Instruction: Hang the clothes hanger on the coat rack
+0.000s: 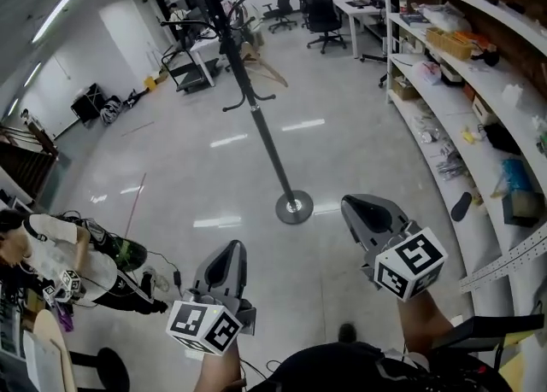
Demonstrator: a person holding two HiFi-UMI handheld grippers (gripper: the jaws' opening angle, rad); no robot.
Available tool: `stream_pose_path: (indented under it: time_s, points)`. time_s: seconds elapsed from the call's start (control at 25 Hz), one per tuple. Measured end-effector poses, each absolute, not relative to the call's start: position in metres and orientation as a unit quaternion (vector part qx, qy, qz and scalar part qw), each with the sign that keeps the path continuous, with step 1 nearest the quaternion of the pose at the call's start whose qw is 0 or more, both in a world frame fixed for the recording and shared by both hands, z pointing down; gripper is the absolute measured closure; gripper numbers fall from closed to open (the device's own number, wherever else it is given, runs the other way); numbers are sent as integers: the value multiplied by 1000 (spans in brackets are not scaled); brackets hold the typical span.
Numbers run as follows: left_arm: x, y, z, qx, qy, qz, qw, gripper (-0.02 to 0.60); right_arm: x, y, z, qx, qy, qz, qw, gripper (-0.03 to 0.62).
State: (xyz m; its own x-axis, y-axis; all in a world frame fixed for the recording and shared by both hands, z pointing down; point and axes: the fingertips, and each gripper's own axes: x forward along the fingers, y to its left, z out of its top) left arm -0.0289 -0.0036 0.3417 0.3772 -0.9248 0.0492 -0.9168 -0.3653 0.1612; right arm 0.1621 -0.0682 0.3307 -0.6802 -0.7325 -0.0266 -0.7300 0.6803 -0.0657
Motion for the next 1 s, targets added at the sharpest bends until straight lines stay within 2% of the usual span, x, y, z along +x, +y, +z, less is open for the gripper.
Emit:
stream_pose_path:
  time_s: [0.2, 0.52, 0.8, 1.0]
  points:
    - [-38, 69, 339, 840, -538, -35, 57, 591, 148, 2, 321, -416, 909, -6, 28, 585]
    - [-80, 184, 379, 849, -513, -43, 120, 591, 109, 128, 353, -434, 900, -37, -14, 585]
    - [-63, 275, 377, 846, -521, -36, 107, 591, 124, 220, 355, -421, 906, -30, -6, 585]
    - [-20, 305, 370, 830, -548, -30, 102, 591, 173, 248, 358, -396, 918, -29, -12, 585]
